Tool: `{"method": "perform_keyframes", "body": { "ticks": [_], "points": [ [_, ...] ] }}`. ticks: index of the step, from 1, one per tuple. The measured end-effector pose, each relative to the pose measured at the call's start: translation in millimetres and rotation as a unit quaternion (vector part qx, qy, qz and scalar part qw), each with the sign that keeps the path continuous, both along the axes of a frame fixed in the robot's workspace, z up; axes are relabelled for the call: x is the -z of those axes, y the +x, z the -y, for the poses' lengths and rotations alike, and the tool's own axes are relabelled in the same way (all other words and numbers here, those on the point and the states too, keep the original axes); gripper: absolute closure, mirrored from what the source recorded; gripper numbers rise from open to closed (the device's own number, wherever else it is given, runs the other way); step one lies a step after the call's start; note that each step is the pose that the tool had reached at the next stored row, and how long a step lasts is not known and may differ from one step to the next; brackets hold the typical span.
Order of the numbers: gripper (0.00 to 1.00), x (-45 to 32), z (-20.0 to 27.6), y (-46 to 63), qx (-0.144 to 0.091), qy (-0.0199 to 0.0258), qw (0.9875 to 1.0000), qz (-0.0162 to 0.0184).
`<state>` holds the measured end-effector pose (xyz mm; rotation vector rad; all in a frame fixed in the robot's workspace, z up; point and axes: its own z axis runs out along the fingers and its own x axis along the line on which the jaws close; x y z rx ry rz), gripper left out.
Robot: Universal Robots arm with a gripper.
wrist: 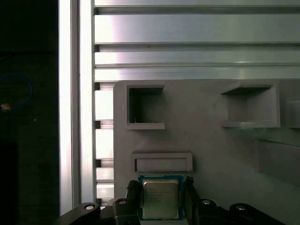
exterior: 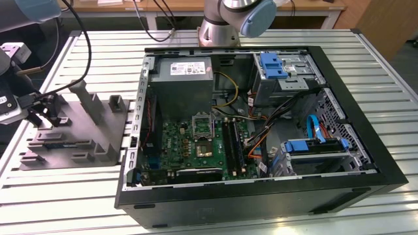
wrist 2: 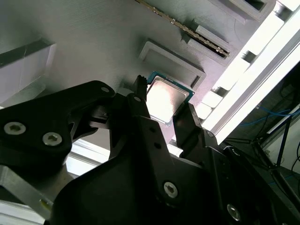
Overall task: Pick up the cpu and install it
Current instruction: 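Pick up the cpu and move it towards the insertion slot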
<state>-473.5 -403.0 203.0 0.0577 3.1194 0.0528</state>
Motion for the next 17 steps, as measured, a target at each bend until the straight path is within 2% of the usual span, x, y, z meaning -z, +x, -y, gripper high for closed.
{"method": "perform_keyframes", "body": {
  "ticks": [17],
  "points": [
    [0.53,-5.6,0.0,0.0,0.0,0.0,1.0,0.0]
  ]
}}
